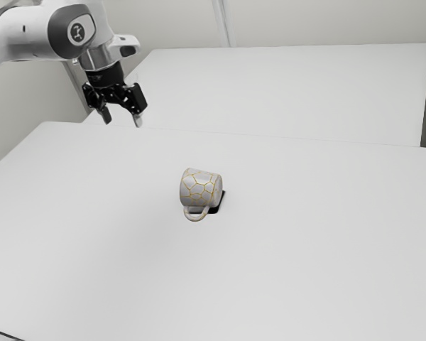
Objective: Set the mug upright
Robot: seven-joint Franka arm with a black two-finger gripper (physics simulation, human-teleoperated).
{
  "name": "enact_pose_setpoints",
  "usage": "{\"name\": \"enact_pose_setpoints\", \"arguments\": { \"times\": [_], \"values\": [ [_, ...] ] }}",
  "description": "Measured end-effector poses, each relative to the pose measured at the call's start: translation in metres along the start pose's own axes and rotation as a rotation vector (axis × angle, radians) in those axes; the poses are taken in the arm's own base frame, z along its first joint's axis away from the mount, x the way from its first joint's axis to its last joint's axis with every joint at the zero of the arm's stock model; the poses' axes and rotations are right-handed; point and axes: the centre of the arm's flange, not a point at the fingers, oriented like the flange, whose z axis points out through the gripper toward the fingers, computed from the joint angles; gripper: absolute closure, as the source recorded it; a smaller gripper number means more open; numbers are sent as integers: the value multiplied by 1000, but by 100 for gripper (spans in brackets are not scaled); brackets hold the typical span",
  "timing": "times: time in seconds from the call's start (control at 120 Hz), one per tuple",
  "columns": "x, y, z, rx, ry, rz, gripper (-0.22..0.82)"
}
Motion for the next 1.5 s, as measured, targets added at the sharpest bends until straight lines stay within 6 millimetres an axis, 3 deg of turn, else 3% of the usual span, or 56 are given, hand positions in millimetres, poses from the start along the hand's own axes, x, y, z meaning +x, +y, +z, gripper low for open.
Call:
{"name": "enact_pose_setpoints", "arguments": {
  "times": [0.108, 0.208, 0.308, 0.433, 0.558, 0.692, 1.092, 1.5],
  "values": [
    [-2, -10, -1, -18, 21, 9, 0],
    [-2, -10, 10, -142, 9, -3, 0],
    [-5, -11, 41, -338, -27, -44, 0],
    [-7, -24, 98, -568, -78, -128, 0],
    [8, -23, 142, -707, -89, -163, 0],
    [28, -19, 175, -773, -60, -171, 0],
    [61, -36, 241, -837, 46, -195, 0],
    [62, -24, 266, -922, 92, -176, 0]
  ]
}}
